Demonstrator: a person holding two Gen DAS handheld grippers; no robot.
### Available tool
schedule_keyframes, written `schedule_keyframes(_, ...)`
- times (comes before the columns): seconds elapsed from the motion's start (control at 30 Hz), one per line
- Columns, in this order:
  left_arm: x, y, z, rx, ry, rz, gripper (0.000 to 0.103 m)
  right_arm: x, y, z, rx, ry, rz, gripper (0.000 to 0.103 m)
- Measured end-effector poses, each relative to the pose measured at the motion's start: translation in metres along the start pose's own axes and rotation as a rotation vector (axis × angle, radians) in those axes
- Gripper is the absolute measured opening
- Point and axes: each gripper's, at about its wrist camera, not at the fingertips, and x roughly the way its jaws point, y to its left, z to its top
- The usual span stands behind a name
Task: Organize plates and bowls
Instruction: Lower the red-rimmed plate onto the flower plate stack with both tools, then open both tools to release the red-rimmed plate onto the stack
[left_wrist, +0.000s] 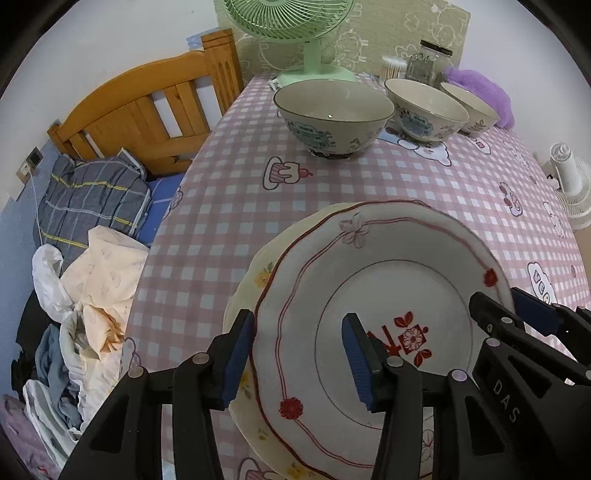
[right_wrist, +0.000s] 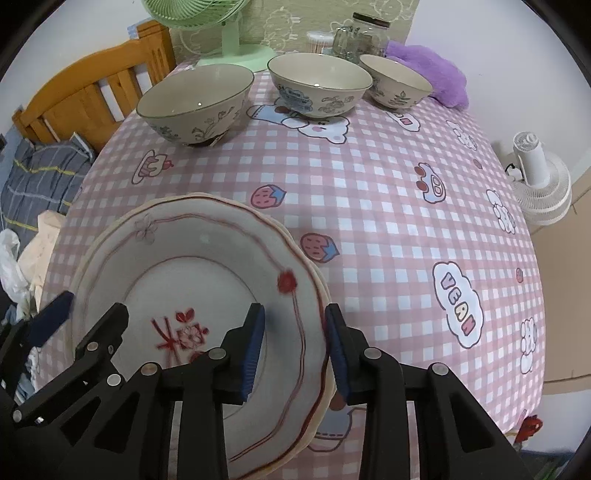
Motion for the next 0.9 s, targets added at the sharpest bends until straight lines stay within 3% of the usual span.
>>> schedule_keyframes(0.13,-0.001,0.001,-0.001,-0.007,0.002,-0.008,0.050,-0.001,0.002,-0.001,-0.009,-0.001,0.001,0.037)
schedule_keyframes(0.23,-0.002,0.003,-0.001,-0.011,0.005,-0.039,0.062,-0.002,0.003,-0.003,-0.021,-0.002,0.003,0.037)
schedule_keyframes(0.37,-0.005,0.007,-0.001,-0.023,0.010,-0.075,0.065,-0.008,0.003,-0.002,-0.030,-0.006,0.031,0.039)
schedule_keyframes(0.43,-0.010,0.010,0.001,-0.029,0.004,-0.084,0.073,-0.013,0.001,-0.002,-0.025,-0.015,0.044,0.040)
schedule_keyframes(0.63,-0.026,0.022,0.013,-0.034,-0.031,-0.113,0.089,-0.036,-0.008,0.006,-0.009,-0.068,0.057,0.057)
schedule_keyframes(0.9,-0.045,0.027,0.046,-0.047,-0.111,-0.115,0.091,-0.059,-0.015,0.038,-0.024,-0.140,0.128,0.060)
